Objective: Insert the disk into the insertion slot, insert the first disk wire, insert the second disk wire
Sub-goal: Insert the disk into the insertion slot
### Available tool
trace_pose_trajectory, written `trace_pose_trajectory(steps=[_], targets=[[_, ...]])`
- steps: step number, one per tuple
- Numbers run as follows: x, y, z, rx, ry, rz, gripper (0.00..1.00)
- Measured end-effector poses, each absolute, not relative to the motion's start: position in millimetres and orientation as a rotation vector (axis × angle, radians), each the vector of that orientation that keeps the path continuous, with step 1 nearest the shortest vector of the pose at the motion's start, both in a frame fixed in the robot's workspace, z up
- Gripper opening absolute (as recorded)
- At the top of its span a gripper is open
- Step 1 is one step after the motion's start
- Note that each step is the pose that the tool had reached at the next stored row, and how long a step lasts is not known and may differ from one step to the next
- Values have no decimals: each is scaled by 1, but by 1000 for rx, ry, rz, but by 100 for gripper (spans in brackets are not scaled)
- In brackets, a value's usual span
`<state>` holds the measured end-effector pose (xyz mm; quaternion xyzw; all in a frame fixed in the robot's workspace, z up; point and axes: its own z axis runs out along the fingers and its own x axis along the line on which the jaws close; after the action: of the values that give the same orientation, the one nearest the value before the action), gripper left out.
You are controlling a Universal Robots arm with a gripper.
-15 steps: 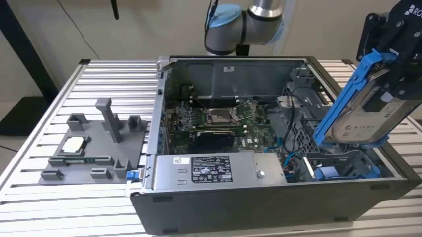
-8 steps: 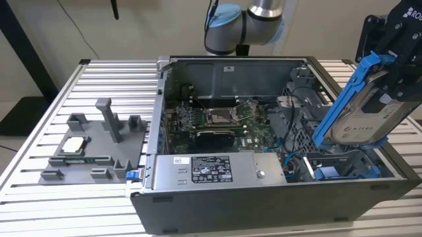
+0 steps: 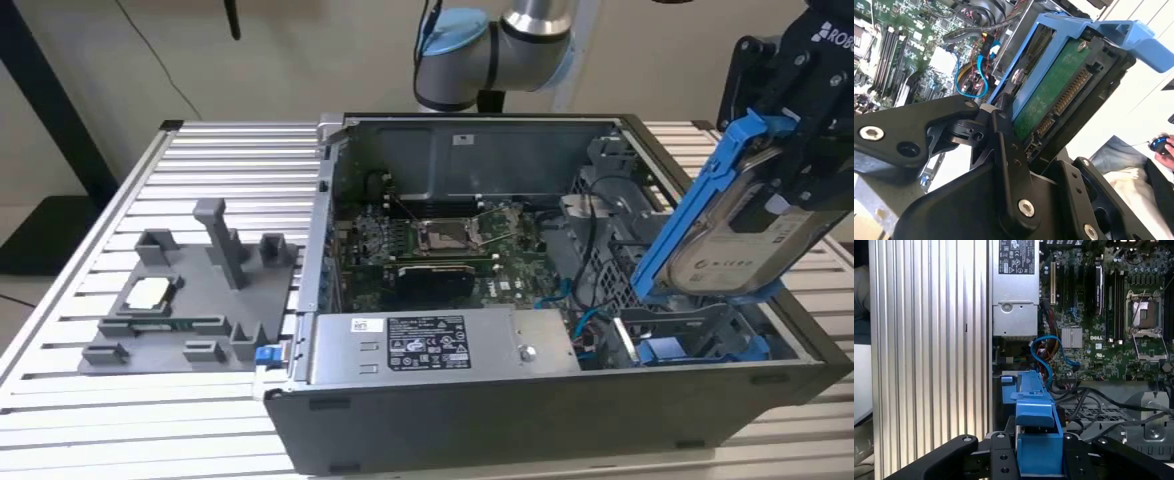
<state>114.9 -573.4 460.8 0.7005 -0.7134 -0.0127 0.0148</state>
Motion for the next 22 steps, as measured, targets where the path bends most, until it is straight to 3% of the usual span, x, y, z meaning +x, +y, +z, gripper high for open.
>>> trace_pose_trajectory(steps=[22], targets=[[116,-579,430,2188,-2223,-28,33]])
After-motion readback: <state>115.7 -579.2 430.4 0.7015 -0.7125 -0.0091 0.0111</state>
